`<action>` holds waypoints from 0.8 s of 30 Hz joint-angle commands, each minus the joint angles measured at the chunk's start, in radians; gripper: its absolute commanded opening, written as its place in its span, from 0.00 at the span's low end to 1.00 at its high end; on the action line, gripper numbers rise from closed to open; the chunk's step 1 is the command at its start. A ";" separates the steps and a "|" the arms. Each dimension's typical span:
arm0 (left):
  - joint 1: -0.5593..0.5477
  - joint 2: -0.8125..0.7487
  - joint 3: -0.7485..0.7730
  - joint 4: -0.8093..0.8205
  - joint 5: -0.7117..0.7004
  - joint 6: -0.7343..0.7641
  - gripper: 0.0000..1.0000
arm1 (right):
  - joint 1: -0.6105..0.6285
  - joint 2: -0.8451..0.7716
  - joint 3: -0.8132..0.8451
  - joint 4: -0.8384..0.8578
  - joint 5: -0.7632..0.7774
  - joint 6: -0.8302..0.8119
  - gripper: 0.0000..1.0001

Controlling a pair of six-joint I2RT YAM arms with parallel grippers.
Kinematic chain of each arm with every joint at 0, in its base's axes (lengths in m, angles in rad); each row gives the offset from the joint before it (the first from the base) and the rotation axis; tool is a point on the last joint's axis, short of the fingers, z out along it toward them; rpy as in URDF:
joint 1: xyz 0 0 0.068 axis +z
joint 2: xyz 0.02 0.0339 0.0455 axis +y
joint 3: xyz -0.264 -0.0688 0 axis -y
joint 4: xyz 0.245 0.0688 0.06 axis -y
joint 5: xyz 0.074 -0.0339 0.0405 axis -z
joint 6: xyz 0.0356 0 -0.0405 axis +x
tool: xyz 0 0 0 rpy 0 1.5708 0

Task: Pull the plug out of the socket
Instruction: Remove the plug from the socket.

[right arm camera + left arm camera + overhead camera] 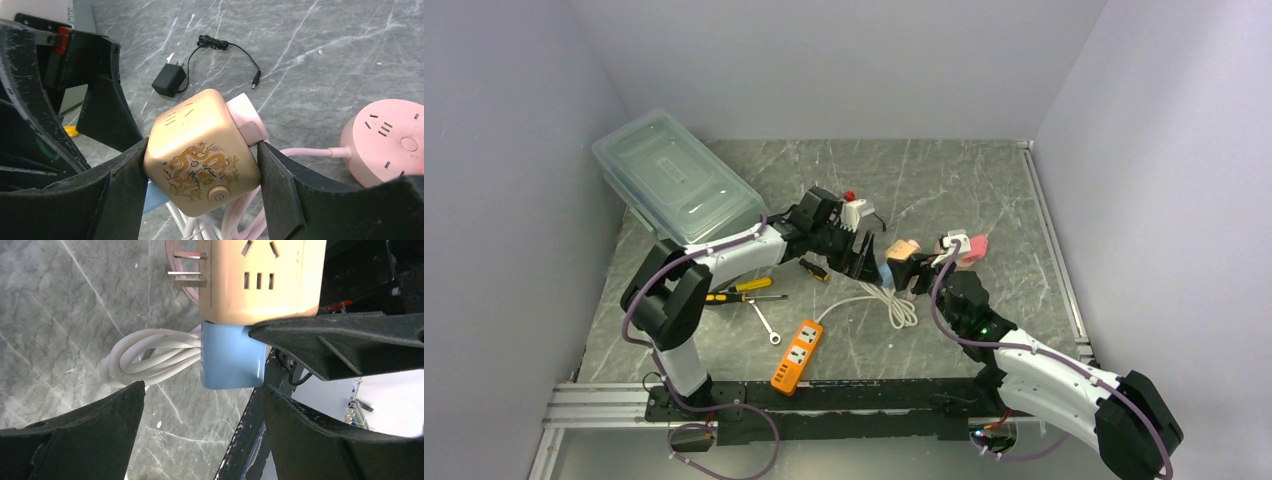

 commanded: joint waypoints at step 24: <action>-0.043 0.070 0.073 0.062 0.082 -0.054 0.41 | 0.003 0.038 0.035 0.209 -0.054 0.043 0.00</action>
